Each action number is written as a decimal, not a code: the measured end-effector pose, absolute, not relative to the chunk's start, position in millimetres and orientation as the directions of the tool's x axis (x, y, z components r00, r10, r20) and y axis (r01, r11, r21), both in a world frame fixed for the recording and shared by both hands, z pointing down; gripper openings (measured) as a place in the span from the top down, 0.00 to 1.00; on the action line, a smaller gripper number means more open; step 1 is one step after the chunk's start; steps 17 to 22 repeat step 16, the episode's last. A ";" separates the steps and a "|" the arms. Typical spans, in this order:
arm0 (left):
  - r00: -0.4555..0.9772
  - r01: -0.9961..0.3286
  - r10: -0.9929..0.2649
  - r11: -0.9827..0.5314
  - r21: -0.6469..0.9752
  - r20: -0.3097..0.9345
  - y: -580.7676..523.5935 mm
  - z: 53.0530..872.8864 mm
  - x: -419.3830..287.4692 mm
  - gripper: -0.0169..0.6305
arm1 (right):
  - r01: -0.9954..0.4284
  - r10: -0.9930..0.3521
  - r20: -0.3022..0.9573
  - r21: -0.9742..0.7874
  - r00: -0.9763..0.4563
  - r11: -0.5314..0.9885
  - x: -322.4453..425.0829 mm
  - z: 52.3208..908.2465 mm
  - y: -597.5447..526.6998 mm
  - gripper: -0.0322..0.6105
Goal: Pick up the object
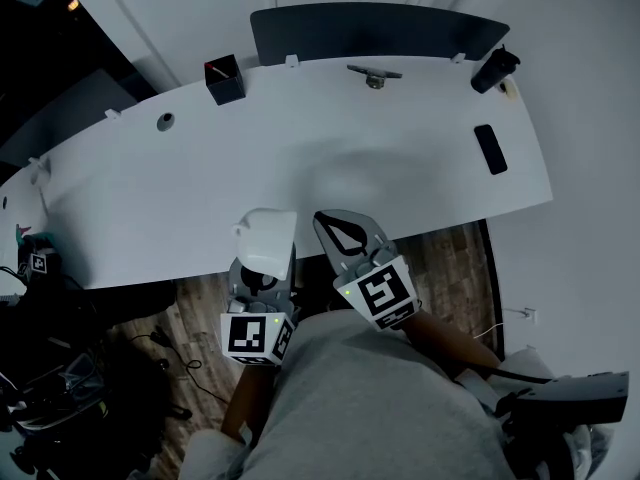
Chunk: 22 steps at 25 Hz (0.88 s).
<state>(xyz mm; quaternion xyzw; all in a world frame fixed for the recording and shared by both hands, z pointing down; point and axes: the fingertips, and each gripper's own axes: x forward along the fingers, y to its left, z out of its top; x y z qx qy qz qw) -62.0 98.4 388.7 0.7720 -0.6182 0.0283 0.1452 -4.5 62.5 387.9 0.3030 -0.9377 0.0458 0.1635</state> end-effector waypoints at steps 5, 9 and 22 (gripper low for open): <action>0.248 -0.960 -0.943 -0.208 0.190 0.221 101.8 388.9 -53.5 0.76 | -0.591 -0.560 0.338 0.015 -0.756 0.807 3.0 390.0 66.2 0.95; 0.250 -0.959 -0.942 -0.208 0.193 0.225 104.0 390.5 -51.7 0.76 | -0.591 -0.560 0.344 0.017 -0.754 0.807 6.1 392.3 69.4 0.95; 0.261 -0.958 -0.940 -0.224 0.181 0.218 108.3 389.2 -42.9 0.76 | -0.588 -0.558 0.344 0.023 -0.755 0.809 10.7 391.0 74.7 0.95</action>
